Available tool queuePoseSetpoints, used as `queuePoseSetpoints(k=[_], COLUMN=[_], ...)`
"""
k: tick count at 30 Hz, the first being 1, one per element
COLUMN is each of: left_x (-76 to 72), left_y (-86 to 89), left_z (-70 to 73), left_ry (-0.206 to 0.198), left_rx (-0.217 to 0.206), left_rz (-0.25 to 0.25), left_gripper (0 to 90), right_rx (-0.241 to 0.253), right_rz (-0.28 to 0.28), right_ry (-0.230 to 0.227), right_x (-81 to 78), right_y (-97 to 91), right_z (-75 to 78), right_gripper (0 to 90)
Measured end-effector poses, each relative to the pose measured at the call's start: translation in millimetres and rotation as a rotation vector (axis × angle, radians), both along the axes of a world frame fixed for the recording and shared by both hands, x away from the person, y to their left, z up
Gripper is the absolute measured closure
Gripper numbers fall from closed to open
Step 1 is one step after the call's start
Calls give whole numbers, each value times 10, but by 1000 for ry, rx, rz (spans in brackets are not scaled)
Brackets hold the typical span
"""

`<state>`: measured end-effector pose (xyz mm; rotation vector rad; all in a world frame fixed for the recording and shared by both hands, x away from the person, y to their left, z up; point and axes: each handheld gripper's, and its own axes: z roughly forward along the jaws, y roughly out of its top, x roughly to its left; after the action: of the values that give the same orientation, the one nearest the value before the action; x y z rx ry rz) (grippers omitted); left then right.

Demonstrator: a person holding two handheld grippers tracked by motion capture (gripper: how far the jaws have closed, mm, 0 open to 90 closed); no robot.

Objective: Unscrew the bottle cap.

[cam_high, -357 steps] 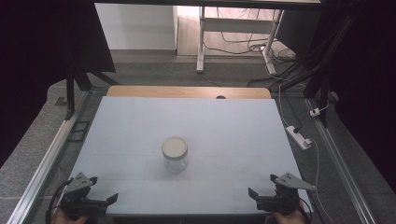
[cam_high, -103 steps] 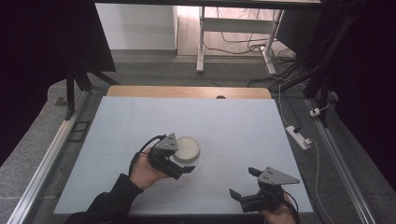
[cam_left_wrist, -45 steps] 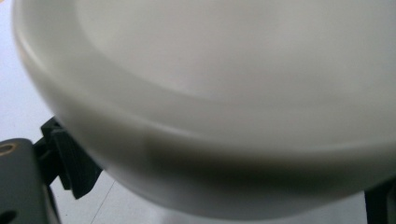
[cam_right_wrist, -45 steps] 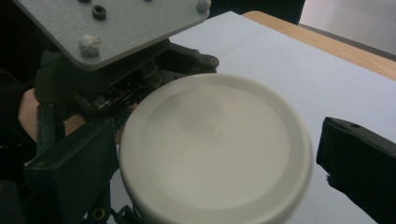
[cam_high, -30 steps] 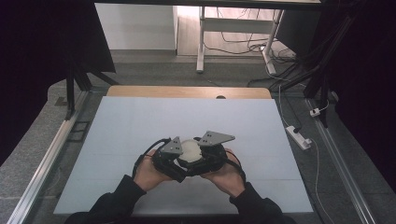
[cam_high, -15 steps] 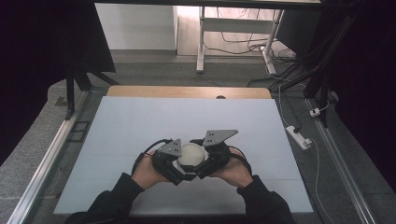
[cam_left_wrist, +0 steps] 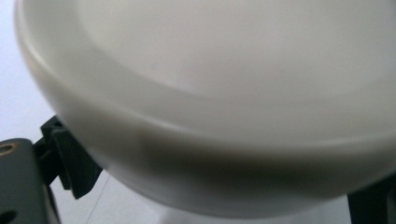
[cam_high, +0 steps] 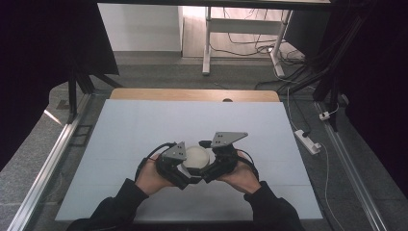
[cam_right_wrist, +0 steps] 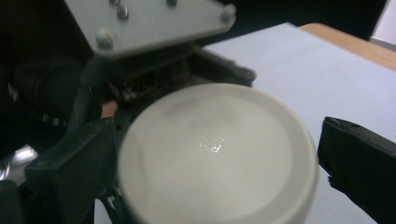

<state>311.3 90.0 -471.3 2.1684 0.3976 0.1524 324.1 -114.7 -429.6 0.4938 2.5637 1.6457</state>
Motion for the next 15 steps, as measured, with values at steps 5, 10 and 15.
queuePoseSetpoints(k=[5, 10, 15], left_x=[3, -4, -16], left_y=[4, -8, -22], left_z=[6, 17, 22], left_ry=[-10, -14, -11], left_rx=[13, 22, 11], left_rz=[53, 87, 103], left_gripper=[76, 76, 76], right_rx=[15, -38, -45], right_rz=[-125, -171, -187], right_ry=[4, -38, -54], right_x=[-59, -104, -133], right_y=[22, 102, 140], right_z=[21, -21, -47], right_gripper=[0, 0, 61])
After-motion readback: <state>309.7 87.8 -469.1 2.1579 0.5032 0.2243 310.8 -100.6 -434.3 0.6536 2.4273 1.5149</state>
